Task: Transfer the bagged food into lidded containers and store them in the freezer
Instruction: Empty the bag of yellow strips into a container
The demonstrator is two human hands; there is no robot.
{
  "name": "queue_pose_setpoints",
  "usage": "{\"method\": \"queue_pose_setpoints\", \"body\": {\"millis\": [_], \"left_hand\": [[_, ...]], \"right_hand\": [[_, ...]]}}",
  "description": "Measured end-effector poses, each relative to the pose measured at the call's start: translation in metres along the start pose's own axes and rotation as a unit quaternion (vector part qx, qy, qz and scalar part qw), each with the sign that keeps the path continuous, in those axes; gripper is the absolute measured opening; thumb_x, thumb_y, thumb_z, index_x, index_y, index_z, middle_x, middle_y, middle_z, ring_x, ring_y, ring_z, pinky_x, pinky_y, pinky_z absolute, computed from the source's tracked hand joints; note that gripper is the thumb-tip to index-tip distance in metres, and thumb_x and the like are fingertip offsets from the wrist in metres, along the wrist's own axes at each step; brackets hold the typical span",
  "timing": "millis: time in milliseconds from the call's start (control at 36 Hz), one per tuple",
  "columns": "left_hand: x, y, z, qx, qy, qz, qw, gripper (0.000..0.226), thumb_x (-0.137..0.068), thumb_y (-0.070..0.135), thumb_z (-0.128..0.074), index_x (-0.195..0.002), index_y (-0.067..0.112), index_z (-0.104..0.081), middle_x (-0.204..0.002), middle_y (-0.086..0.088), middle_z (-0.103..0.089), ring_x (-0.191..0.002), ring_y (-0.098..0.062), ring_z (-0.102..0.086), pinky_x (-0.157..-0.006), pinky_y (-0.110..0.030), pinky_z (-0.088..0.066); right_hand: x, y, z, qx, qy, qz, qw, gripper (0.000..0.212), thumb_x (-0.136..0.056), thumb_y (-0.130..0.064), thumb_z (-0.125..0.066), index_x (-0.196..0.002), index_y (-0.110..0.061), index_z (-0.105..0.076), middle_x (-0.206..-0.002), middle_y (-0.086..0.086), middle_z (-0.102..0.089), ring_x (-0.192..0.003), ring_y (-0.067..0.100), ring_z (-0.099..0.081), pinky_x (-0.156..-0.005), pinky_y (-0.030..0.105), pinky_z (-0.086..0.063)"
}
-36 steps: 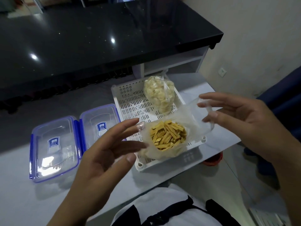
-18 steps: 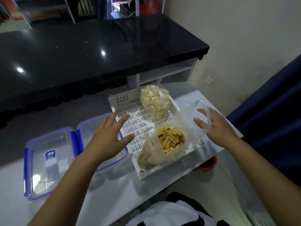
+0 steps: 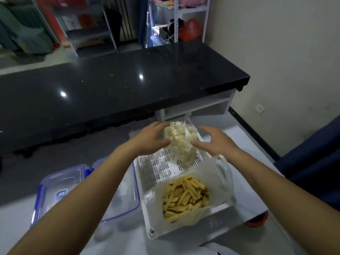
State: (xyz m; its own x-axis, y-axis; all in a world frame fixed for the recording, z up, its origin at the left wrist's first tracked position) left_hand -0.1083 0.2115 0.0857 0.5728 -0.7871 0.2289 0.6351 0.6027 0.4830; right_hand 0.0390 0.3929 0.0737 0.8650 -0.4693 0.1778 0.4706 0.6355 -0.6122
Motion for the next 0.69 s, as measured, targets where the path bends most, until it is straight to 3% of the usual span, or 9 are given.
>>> {"method": "queue_pose_setpoints", "body": {"millis": [139, 306, 389, 500, 611, 694], "left_hand": [[-0.046, 0.012, -0.002, 0.057, -0.012, 0.052, 0.997, 0.062, -0.100, 0.035, -0.059, -0.155, 0.021, -0.034, -0.159, -0.007, -0.036, -0.142, -0.025, -0.041, -0.113, -0.037, -0.036], [-0.067, 0.005, -0.011, 0.153, -0.011, 0.097, 0.983, 0.054, -0.095, 0.030, -0.067, -0.145, 0.019, -0.049, -0.141, -0.006, -0.057, -0.122, -0.022, -0.059, -0.108, -0.041, -0.047], [-0.061, -0.001, -0.014, 0.169, -0.003, 0.090, 0.981, 0.051, -0.090, 0.032, -0.073, -0.136, 0.024, -0.053, -0.132, 0.000, -0.059, -0.112, -0.017, -0.062, -0.099, -0.037, -0.052], [-0.039, -0.011, -0.023, 0.212, 0.020, 0.103, 0.972, 0.052, -0.086, 0.032, -0.077, -0.132, 0.029, -0.052, -0.118, 0.012, -0.059, -0.096, -0.007, -0.066, -0.082, -0.028, -0.059], [-0.004, -0.020, -0.032, 0.192, 0.063, 0.129, 0.971, 0.069, -0.083, 0.043, -0.079, -0.141, 0.036, -0.043, -0.115, 0.020, -0.051, -0.097, 0.003, -0.058, -0.069, -0.005, -0.047], [0.021, -0.024, -0.042, 0.166, 0.080, 0.155, 0.971, 0.070, -0.083, 0.049, -0.076, -0.143, 0.040, -0.042, -0.126, 0.015, -0.050, -0.105, -0.001, -0.058, -0.083, -0.014, -0.047]], "right_hand": [[-0.034, -0.014, -0.017, 0.034, -0.033, -0.008, 0.999, 0.098, -0.072, -0.078, -0.065, -0.152, -0.032, -0.035, -0.152, 0.002, -0.047, -0.133, 0.029, -0.051, -0.102, 0.048, -0.048], [-0.054, -0.016, -0.038, 0.128, -0.042, 0.004, 0.991, 0.097, -0.070, -0.083, -0.061, -0.147, -0.029, -0.037, -0.146, 0.003, -0.050, -0.130, 0.033, -0.049, -0.102, 0.049, -0.044], [-0.059, -0.016, -0.045, 0.148, -0.046, 0.051, 0.987, 0.087, -0.074, -0.075, -0.065, -0.142, -0.025, -0.043, -0.145, 0.001, -0.051, -0.126, 0.031, -0.051, -0.097, 0.046, -0.042], [-0.063, -0.016, -0.049, 0.128, -0.101, 0.127, 0.978, 0.093, -0.075, -0.065, -0.072, -0.151, -0.025, -0.036, -0.154, 0.000, -0.042, -0.133, 0.027, -0.047, -0.105, 0.045, -0.042], [-0.059, -0.023, -0.051, 0.111, -0.175, 0.216, 0.954, 0.096, -0.074, -0.061, -0.076, -0.154, -0.029, -0.034, -0.153, -0.003, -0.040, -0.135, 0.022, -0.042, -0.109, 0.043, -0.040], [-0.053, -0.027, -0.056, 0.087, -0.229, 0.260, 0.934, 0.092, -0.075, -0.062, -0.076, -0.152, -0.031, -0.038, -0.150, -0.008, -0.039, -0.133, 0.017, -0.041, -0.109, 0.039, -0.040]]}}
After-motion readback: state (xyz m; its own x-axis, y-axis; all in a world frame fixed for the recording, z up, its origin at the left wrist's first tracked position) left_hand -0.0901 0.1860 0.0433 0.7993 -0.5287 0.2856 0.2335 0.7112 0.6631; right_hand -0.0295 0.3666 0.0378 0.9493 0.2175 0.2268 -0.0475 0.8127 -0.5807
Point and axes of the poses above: each hand's wrist, its own x-axis away from the middle knuckle, its own z-axis out of the back of the hand, y = z × x, the point moved 5 cm from there along -x, towards the middle knuckle
